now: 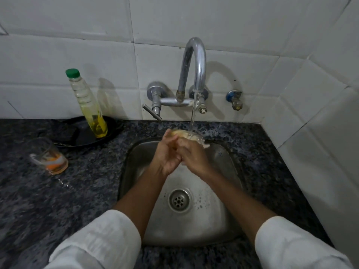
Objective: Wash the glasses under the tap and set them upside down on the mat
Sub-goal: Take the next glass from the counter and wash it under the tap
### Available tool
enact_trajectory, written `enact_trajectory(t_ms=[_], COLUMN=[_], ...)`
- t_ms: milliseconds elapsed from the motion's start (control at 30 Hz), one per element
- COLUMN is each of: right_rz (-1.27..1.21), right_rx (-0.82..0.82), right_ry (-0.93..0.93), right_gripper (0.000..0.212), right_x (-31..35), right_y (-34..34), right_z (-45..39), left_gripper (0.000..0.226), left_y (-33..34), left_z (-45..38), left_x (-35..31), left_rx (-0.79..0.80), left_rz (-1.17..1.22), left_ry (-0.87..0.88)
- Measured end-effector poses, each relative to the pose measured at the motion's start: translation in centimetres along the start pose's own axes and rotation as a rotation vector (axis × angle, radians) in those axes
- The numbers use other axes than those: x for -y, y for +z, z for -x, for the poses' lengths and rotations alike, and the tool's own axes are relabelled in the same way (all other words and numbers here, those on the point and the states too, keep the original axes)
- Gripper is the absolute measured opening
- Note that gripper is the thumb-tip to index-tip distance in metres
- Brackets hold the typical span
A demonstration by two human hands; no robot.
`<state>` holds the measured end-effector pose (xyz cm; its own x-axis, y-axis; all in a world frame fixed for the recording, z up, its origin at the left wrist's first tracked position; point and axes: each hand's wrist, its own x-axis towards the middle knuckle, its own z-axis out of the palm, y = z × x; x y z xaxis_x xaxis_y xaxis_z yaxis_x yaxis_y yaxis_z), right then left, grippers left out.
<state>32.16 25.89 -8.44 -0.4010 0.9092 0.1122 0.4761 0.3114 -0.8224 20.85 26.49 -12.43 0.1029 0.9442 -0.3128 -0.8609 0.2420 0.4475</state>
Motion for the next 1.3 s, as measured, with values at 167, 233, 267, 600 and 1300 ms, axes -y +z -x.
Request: enact_trajectory(t_ms=[167, 233, 267, 600, 1300], right_rz=[-0.606, -1.061, -1.235, -1.498, 0.511], right_rx=[0.004, -0.205, -0.312, -0.413, 0.225], right_ry=[0.554, 0.741, 0.791, 0.759, -0.05], right_gripper=[0.012, 0.015, 0.019, 0.042, 0.019], right_x=[-0.6, -1.1, -1.1, -1.2, -1.2], right_y=[-1.1, -0.2, 0.5, 2.3, -2.4], right_z=[0.4, 0.1, -0.2, -1.2, -1.0], left_gripper=[0.076, 0.074, 0.077, 0.069, 0.047], left_y=[1.4, 2.0, 2.2, 2.9, 1.3], left_z=[0.9, 0.8, 0.7, 1.7, 0.7], left_x=[0.6, 1.5, 1.7, 0.3, -0.2], left_rx=[-0.343, -0.457, -0.466, -0.079, -0.182], left_rz=[-0.243, -0.505, -0.692, -1.313, -0.421], left_ry=[0.071, 0.26, 0.383, 0.842, -0.152])
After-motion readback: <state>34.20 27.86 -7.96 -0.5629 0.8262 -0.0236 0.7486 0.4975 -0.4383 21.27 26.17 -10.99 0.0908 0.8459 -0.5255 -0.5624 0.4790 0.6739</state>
